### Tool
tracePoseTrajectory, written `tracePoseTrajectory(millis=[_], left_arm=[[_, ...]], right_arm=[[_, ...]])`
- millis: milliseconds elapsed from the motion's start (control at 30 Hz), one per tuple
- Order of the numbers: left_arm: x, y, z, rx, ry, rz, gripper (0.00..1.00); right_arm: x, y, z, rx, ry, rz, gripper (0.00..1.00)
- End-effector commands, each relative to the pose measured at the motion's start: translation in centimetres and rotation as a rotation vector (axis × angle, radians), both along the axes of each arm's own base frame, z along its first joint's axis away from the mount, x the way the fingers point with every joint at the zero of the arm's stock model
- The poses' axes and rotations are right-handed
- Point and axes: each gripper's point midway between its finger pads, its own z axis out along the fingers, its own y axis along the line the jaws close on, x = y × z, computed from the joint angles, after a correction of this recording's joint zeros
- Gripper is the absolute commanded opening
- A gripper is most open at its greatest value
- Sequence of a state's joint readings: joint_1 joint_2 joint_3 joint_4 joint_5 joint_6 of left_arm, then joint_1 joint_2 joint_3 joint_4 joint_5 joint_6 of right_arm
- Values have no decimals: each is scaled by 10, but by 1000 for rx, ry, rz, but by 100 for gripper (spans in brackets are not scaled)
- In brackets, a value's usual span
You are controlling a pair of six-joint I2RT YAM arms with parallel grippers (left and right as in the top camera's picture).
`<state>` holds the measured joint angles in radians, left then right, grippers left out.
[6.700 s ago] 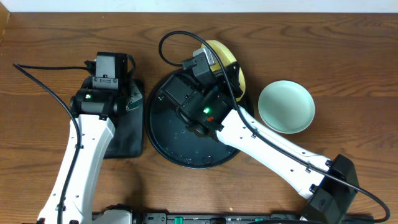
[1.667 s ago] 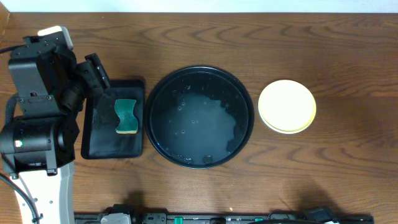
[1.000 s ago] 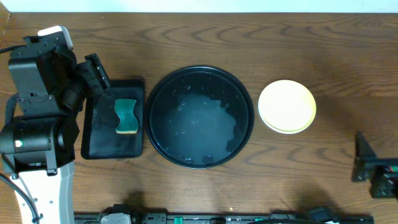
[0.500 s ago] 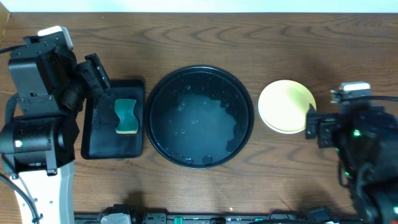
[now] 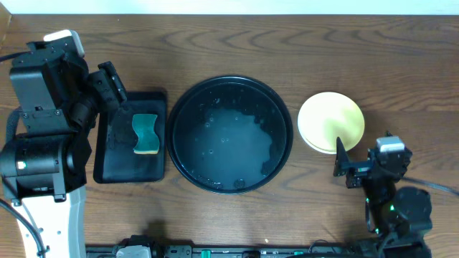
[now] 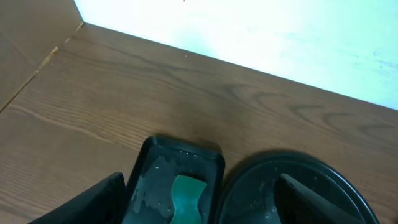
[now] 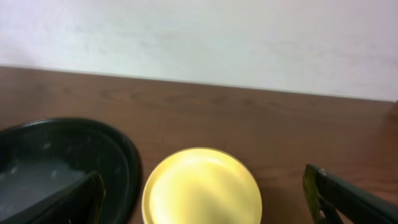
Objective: Clean dirty plates on tray and stack at the side
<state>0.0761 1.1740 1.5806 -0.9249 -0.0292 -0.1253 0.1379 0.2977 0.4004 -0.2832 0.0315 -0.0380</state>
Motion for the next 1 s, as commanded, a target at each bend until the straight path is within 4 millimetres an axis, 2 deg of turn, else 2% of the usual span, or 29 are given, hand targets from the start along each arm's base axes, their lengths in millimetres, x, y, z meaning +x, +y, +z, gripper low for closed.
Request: tracePoseTrajectory(millis=[0, 533, 700, 767, 967], left_arm=[[0, 2, -1, 9, 6, 1, 76], [0, 2, -1, 9, 6, 1, 76], [0, 2, -1, 9, 6, 1, 77], [0, 2, -1, 9, 6, 1, 77], [0, 2, -1, 9, 6, 1, 77]], right_arm=[[-4, 7, -7, 13, -57, 59, 99], [-1, 6, -45, 24, -217, 59, 99], [-1, 6, -60, 21, -165, 61, 99], [-2, 8, -74, 19, -107, 66, 99], [-2, 11, -73, 22, -110, 76, 99]])
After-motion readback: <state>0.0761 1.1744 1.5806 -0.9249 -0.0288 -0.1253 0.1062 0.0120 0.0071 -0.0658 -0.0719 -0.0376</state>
